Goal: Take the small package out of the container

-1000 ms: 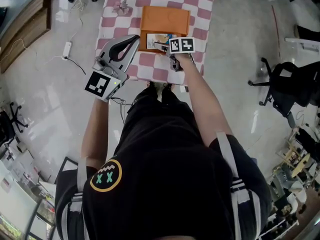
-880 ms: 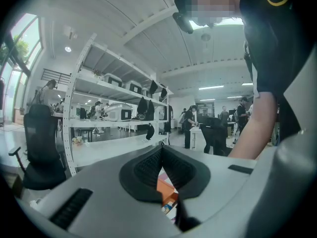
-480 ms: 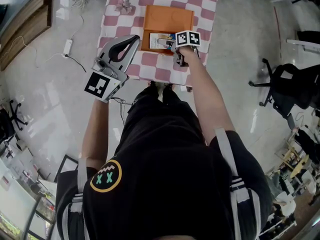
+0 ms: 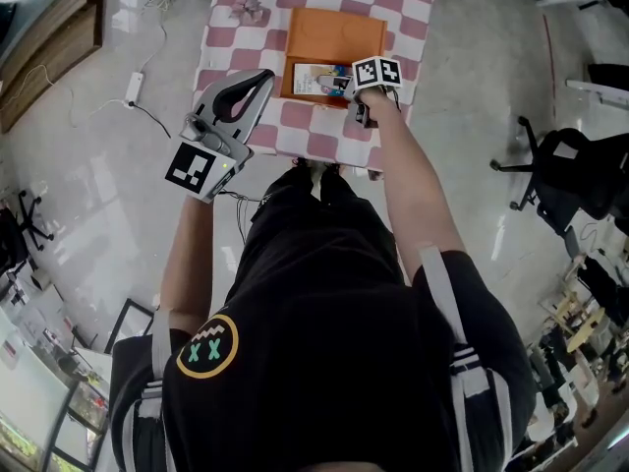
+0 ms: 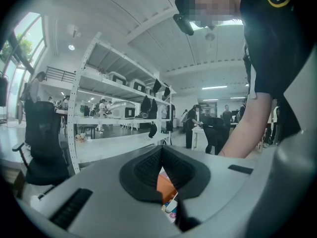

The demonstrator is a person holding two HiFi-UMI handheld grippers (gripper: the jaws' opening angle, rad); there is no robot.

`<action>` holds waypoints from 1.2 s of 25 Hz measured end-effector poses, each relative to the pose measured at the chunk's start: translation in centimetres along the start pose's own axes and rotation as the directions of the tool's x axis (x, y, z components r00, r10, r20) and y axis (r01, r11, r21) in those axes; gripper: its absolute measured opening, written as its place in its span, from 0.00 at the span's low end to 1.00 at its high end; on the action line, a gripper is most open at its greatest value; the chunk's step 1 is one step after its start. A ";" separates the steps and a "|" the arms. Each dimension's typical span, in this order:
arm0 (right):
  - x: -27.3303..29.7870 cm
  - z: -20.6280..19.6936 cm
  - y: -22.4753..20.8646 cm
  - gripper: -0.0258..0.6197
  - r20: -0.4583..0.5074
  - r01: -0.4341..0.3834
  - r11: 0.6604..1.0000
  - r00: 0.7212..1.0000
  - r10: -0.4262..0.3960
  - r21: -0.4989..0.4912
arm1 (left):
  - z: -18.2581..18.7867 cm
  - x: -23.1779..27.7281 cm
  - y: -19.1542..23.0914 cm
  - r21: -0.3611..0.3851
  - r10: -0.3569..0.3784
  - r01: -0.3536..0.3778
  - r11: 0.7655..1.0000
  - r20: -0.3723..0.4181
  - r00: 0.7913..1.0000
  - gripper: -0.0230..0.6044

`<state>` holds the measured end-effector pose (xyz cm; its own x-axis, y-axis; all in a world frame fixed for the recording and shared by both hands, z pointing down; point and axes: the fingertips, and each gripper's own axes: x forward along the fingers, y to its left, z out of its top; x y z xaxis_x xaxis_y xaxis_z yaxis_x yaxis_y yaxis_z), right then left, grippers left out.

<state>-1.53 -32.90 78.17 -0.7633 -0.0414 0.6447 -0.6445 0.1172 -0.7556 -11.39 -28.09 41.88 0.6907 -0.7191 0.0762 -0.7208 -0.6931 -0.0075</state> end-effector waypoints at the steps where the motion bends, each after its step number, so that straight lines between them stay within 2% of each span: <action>1: 0.0 0.0 -0.1 0.63 -0.004 -0.004 1.000 1.000 0.004 0.000 | 0.1 0.1 0.0 -0.004 0.004 -0.004 1.000 -0.002 1.000 0.06; 6: 0.1 -0.1 -0.3 0.51 -0.010 -0.025 1.000 1.000 0.025 0.006 | 0.2 0.2 0.0 -0.023 0.019 -0.020 1.000 -0.032 0.999 0.06; 9: 0.4 0.1 -0.6 0.51 -0.005 -0.014 1.000 1.000 0.014 0.001 | -0.5 0.0 0.0 -0.002 0.013 -0.013 1.000 -0.040 0.999 0.06; 11: 0.3 0.2 -0.7 0.47 0.002 -0.001 1.000 1.000 0.001 -0.010 | -0.7 0.1 0.0 0.006 0.014 -0.013 1.000 -0.046 0.999 0.06; 13: 0.3 0.3 -0.6 0.48 0.006 -0.002 1.000 1.000 0.002 -0.015 | -0.7 0.1 0.0 0.008 0.015 -0.015 1.000 -0.048 0.999 0.06; 16: 0.6 0.1 -0.6 0.46 -0.003 -0.012 1.000 1.000 0.011 -0.017 | -0.1 0.4 -0.2 -0.038 0.029 -0.031 0.999 -0.053 0.998 0.06; 17: 0.6 0.0 -0.8 0.39 -0.012 -0.008 1.000 1.000 0.008 -0.026 | 0.2 0.7 -0.3 -0.055 0.033 -0.036 0.998 -0.054 0.998 0.06; 19: 0.6 -0.1 -1.3 0.14 -0.020 0.009 0.999 1.000 -0.010 -0.048 | 0.3 0.8 -0.4 -0.056 0.032 -0.035 0.998 -0.057 0.998 0.06; 21: 0.3 0.1 -1.4 0.12 -0.012 0.005 0.998 1.000 -0.005 -0.060 | 0.0 0.7 -0.4 -0.038 0.028 -0.030 0.999 -0.057 0.998 0.06; 25: -0.3 0.0 -0.2 0.09 0.002 -0.058 0.994 0.998 0.058 -0.091 | -0.7 0.3 -0.5 -0.002 0.020 -0.020 1.000 -0.058 0.998 0.06; 30: -1.3 -0.3 1.6 0.07 0.011 -0.128 0.982 0.991 0.131 -0.139 | 0.1 1.0 -1.3 -0.025 0.020 -0.021 0.999 -0.053 0.998 0.06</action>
<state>-1.58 -32.38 76.13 -0.8415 -0.0362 0.5391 -0.5290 0.2582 -0.8084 -9.71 -27.88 41.86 0.6722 -0.7290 0.1290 -0.7365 -0.6763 0.0159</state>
